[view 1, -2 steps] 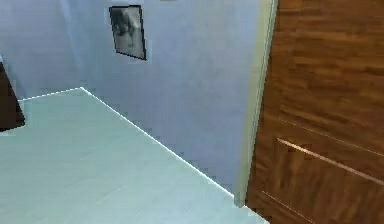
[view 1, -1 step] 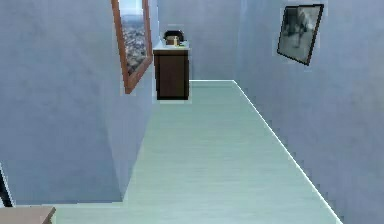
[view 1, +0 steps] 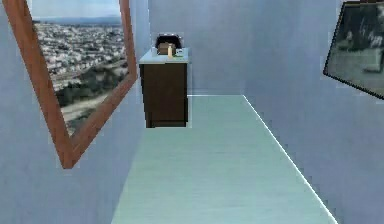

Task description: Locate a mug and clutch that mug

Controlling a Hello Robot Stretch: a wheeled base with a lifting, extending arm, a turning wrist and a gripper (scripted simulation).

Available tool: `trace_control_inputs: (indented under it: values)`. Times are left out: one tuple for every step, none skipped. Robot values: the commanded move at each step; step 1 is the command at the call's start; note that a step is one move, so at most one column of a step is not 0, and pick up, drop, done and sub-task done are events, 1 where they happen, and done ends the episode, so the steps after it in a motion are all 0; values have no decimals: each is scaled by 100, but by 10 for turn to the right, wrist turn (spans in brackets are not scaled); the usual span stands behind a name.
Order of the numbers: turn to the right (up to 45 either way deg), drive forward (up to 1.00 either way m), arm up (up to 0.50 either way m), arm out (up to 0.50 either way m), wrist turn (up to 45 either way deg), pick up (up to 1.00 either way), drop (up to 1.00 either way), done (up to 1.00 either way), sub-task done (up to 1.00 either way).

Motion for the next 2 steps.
trace_control_inputs:
  values:
    - [0,100,0,0,0,0,0,0,0]
    - [-30,0,0,0,0,0,0,0,0]
